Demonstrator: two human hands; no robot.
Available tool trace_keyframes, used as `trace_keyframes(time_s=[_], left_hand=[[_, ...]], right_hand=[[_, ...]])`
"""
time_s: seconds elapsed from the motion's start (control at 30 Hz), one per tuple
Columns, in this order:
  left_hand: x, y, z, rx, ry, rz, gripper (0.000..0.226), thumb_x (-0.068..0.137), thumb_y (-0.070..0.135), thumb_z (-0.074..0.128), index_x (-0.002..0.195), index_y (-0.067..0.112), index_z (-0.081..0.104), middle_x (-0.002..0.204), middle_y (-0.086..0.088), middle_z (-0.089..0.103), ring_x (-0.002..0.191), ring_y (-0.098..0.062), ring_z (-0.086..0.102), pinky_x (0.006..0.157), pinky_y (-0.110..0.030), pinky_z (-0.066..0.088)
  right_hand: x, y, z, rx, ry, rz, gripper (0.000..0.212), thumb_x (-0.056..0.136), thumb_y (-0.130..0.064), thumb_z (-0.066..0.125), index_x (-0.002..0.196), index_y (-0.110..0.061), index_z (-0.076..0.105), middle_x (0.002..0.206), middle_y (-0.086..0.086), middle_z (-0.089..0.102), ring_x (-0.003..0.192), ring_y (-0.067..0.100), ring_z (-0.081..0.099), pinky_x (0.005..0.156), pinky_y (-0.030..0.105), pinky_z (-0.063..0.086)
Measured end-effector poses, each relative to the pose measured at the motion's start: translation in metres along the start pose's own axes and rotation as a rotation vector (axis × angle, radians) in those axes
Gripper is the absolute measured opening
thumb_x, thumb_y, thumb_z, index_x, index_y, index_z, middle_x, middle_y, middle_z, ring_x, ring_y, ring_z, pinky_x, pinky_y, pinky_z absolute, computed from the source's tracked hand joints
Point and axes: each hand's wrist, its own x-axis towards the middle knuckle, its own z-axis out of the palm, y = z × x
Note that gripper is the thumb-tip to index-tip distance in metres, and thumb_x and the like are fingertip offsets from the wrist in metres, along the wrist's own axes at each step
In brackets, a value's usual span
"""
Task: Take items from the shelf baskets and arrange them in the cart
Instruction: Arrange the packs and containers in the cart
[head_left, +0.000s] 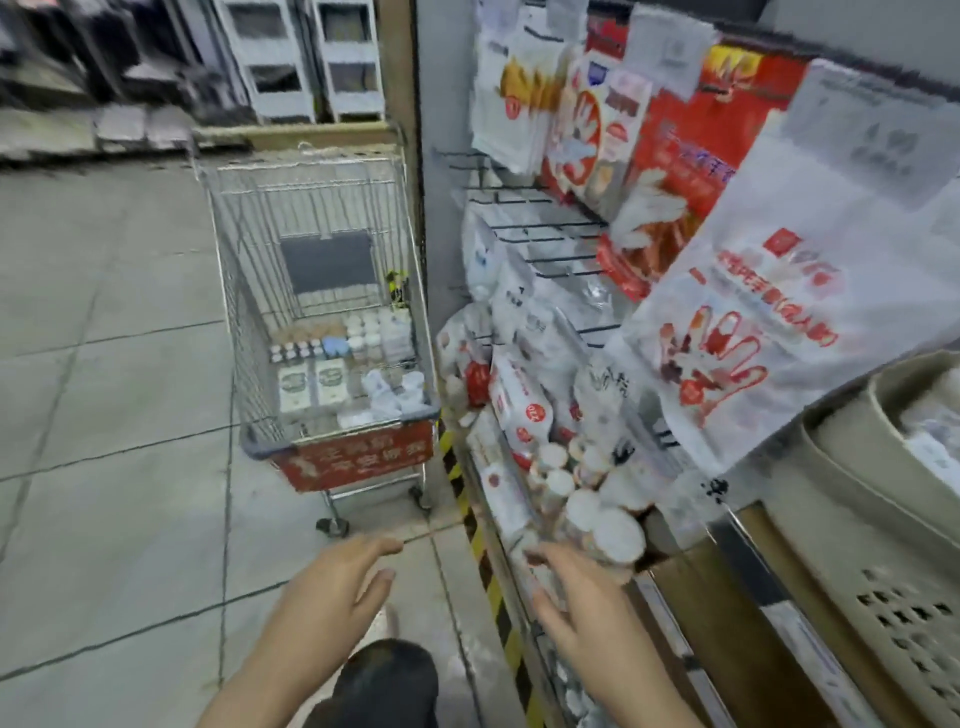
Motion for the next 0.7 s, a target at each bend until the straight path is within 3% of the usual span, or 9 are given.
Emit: trace_keyframes(time_s=[0.13, 0.33, 0.53, 0.7], left_hand=[[0.0, -0.045, -0.018, -0.103, 0.035, -0.15, 0.025, 0.096, 0.029, 0.053, 0.12, 0.031, 0.058, 0.118, 0.017, 0.06, 0.11, 0.0, 0.055, 0.093, -0.018, 0.041], [0.046, -0.107, -0.068, -0.055, 0.064, -0.208, 0.025, 0.097, 0.032, 0.05, 0.12, 0.031, 0.057, 0.117, 0.02, 0.058, 0.107, 0.001, 0.054, 0.08, -0.014, 0.037], [0.088, -0.178, -0.117, -0.049, 0.079, -0.246, 0.027, 0.096, 0.032, 0.05, 0.121, 0.026, 0.059, 0.117, 0.014, 0.061, 0.107, -0.004, 0.054, 0.088, -0.02, 0.04], [0.12, -0.219, -0.133, -0.074, 0.055, -0.309, 0.026, 0.096, 0.029, 0.052, 0.12, 0.024, 0.06, 0.116, 0.011, 0.063, 0.106, -0.006, 0.056, 0.089, -0.024, 0.042]], right_hand=[[0.044, -0.017, 0.02, 0.017, -0.068, 0.018, 0.034, 0.099, -0.04, 0.042, 0.132, -0.033, 0.046, 0.13, -0.018, 0.052, 0.119, -0.001, 0.047, 0.095, 0.018, 0.041], [0.134, -0.068, 0.056, 0.056, -0.095, 0.004, 0.034, 0.097, -0.039, 0.046, 0.131, -0.035, 0.046, 0.13, -0.017, 0.052, 0.118, 0.001, 0.048, 0.097, 0.021, 0.041], [0.214, -0.121, 0.102, 0.062, -0.161, -0.062, 0.034, 0.097, -0.035, 0.047, 0.13, -0.028, 0.049, 0.127, -0.014, 0.053, 0.117, 0.004, 0.048, 0.093, 0.02, 0.039], [0.253, -0.127, 0.117, 0.082, -0.24, -0.015, 0.033, 0.097, -0.038, 0.049, 0.128, -0.029, 0.052, 0.126, -0.015, 0.055, 0.116, 0.001, 0.05, 0.094, 0.016, 0.038]])
